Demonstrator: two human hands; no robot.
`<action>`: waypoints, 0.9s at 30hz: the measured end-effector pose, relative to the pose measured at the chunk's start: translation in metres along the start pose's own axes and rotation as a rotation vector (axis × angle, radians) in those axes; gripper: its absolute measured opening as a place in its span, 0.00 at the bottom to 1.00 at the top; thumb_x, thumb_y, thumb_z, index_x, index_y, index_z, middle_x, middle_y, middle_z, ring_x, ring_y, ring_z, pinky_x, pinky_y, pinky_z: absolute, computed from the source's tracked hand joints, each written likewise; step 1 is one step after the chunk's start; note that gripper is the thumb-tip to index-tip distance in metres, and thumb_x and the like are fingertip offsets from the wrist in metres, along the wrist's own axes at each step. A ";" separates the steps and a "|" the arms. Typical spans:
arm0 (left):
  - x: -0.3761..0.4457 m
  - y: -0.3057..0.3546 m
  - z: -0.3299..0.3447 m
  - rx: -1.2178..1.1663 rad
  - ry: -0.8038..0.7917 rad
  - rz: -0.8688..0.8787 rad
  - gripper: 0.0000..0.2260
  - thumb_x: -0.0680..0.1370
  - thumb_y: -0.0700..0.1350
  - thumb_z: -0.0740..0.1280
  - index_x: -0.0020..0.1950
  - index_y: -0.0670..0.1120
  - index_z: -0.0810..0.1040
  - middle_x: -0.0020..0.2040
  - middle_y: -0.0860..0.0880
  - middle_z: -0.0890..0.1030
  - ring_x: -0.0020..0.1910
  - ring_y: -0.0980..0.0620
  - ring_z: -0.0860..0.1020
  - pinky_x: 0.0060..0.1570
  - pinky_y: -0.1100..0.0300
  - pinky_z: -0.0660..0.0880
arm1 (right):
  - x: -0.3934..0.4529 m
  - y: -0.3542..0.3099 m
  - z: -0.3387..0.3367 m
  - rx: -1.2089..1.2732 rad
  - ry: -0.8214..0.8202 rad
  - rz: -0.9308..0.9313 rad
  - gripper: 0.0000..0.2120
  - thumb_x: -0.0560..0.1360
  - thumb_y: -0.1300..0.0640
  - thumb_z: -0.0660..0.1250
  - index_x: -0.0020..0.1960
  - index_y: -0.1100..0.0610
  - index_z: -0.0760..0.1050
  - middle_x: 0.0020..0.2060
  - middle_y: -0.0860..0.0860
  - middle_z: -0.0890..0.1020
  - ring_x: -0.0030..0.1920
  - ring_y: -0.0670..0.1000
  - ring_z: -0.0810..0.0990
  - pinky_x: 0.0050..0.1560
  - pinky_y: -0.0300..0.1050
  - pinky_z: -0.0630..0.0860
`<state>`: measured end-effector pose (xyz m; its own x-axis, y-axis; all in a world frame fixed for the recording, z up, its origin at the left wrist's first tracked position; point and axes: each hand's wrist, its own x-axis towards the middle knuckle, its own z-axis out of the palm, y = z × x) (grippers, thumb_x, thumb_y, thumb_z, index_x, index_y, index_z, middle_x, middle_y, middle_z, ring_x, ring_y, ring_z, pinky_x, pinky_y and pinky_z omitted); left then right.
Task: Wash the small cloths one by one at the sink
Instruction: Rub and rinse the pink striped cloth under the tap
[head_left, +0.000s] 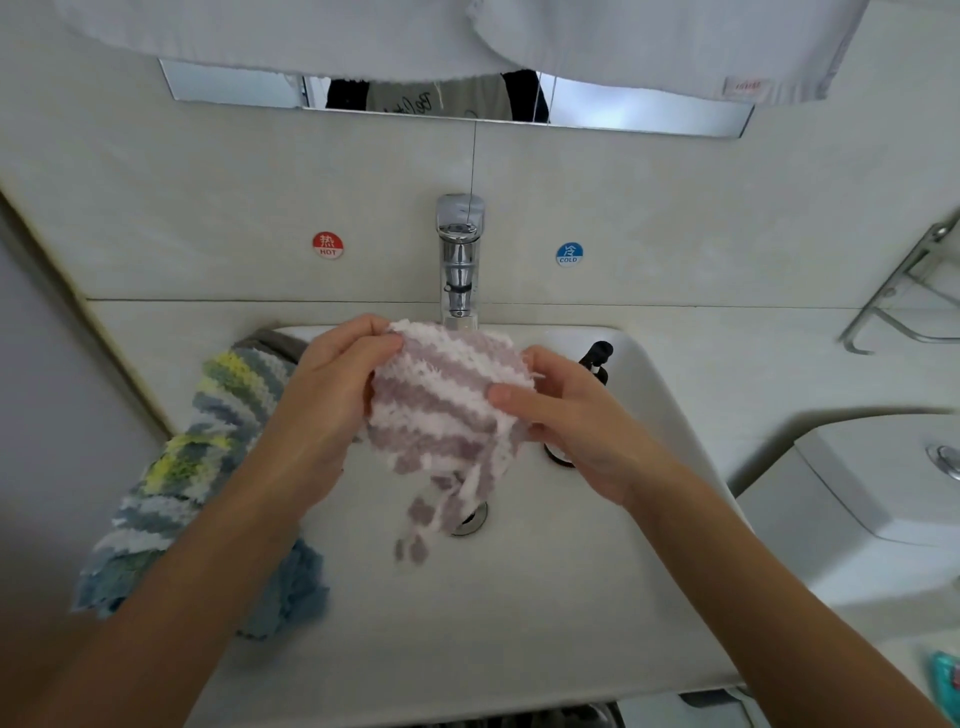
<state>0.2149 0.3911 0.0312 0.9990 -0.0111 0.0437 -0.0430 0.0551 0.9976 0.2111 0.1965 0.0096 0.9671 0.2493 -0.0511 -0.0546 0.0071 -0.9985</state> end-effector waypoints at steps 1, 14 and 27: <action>0.000 0.000 -0.001 -0.006 0.026 0.007 0.19 0.80 0.40 0.61 0.30 0.52 0.74 0.31 0.52 0.72 0.33 0.54 0.71 0.35 0.58 0.66 | 0.002 0.002 -0.003 0.044 0.032 -0.018 0.08 0.73 0.62 0.72 0.44 0.57 0.71 0.40 0.49 0.83 0.40 0.49 0.82 0.38 0.37 0.77; 0.005 0.003 -0.012 0.239 -0.042 0.115 0.21 0.81 0.42 0.60 0.28 0.55 0.74 0.27 0.58 0.73 0.27 0.63 0.72 0.26 0.71 0.68 | 0.002 0.004 -0.009 -0.051 -0.118 0.160 0.17 0.69 0.56 0.76 0.52 0.66 0.79 0.45 0.50 0.85 0.47 0.48 0.84 0.50 0.39 0.77; 0.017 0.008 -0.042 0.140 0.098 0.073 0.16 0.81 0.42 0.59 0.33 0.51 0.72 0.28 0.55 0.71 0.28 0.55 0.69 0.30 0.60 0.63 | -0.002 0.004 -0.036 -0.061 0.091 0.058 0.14 0.74 0.71 0.66 0.57 0.58 0.77 0.45 0.54 0.83 0.42 0.52 0.83 0.44 0.49 0.79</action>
<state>0.2323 0.4333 0.0375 0.9894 0.0850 0.1176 -0.1102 -0.0873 0.9901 0.2184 0.1608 0.0049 0.9815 0.1583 -0.1075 -0.0984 -0.0642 -0.9931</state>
